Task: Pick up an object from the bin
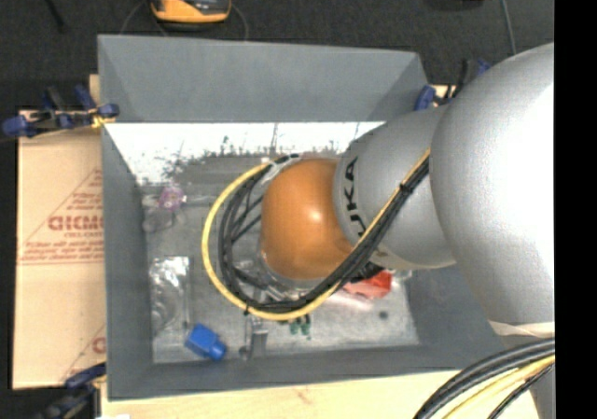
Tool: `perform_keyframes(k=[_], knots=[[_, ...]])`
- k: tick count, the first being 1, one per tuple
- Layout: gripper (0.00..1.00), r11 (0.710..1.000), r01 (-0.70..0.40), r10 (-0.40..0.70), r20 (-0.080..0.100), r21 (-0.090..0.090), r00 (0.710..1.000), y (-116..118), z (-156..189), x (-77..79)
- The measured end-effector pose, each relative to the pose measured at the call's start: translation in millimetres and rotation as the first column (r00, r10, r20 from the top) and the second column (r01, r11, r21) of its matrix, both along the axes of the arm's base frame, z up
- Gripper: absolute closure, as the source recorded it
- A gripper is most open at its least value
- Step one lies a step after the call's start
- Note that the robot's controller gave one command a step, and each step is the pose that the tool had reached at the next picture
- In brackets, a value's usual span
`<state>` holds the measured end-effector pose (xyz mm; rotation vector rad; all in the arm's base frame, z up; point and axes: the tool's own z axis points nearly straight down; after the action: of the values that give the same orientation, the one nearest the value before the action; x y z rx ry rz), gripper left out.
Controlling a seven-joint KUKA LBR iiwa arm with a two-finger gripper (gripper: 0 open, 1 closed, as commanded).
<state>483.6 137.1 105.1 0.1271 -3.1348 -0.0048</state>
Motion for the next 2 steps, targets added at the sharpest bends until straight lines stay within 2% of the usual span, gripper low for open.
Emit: perform_keyframes(k=[1, 2], knots=[[0.00, 0.984, -0.178, 0.178, 0.022, -0.005, 0.984, 57.5, -31.9, -2.8], [1.00, 0.984, -0.178, 0.178, 0.005, -0.003, 0.984, 58.7, -34.9, -8.5]])
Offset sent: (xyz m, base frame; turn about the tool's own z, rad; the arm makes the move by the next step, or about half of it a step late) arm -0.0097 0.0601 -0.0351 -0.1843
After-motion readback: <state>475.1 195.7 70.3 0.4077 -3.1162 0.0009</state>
